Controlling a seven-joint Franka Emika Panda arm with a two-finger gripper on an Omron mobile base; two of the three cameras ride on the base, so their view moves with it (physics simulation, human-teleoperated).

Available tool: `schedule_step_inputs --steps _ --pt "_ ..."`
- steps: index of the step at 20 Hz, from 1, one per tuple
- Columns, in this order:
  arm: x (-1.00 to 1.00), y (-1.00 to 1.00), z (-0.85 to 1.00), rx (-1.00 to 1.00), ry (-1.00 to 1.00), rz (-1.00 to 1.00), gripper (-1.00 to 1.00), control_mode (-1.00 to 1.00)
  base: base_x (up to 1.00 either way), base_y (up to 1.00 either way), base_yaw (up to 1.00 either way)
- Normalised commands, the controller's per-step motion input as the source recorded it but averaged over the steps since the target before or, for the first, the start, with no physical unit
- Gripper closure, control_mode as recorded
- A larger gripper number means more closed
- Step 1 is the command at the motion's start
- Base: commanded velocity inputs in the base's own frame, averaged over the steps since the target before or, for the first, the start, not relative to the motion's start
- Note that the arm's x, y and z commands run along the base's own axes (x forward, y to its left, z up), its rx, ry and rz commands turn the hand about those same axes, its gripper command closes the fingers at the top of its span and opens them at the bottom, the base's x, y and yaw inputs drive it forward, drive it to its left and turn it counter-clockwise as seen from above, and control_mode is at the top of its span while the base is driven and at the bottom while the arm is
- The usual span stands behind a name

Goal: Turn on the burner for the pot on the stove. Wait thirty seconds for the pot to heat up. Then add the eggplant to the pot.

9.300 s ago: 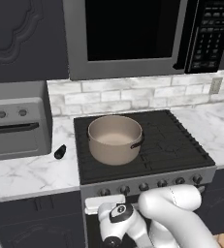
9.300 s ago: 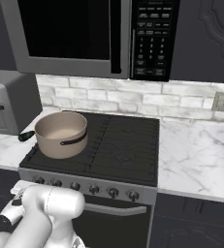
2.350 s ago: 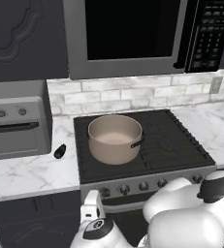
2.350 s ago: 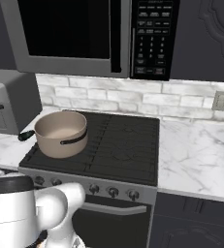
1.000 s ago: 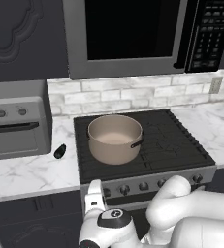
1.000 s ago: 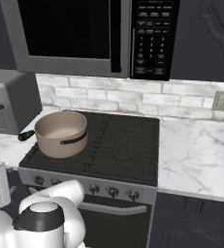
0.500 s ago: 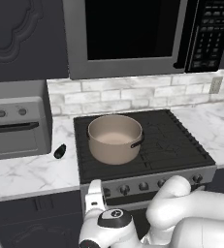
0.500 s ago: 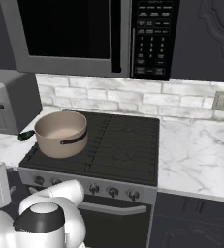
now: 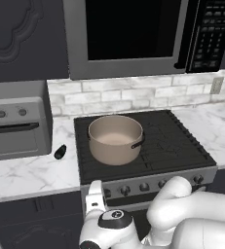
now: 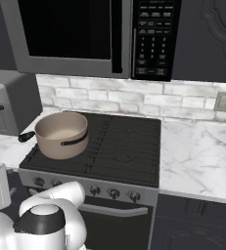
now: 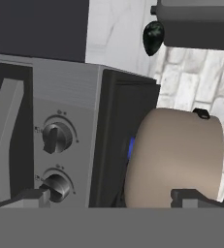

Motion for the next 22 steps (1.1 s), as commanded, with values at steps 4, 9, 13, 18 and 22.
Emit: schedule_step_inputs --steps 4,9,13,18,22 --pt "0.00 0.00 0.00 0.00 0.00 0.00 -1.00 -1.00 0.00 0.00 0.00" --pt "0.00 0.00 0.00 0.00 0.00 0.00 -1.00 -1.00 0.00 0.00 0.00" --pt "0.00 0.00 0.00 0.00 0.00 0.00 -1.00 -1.00 0.00 0.00 0.00" --pt "0.00 0.00 0.00 0.00 0.00 0.00 -1.00 -1.00 0.00 0.00 0.00" --pt "0.00 0.00 0.00 0.00 0.00 0.00 -1.00 -1.00 0.00 0.00 0.00"
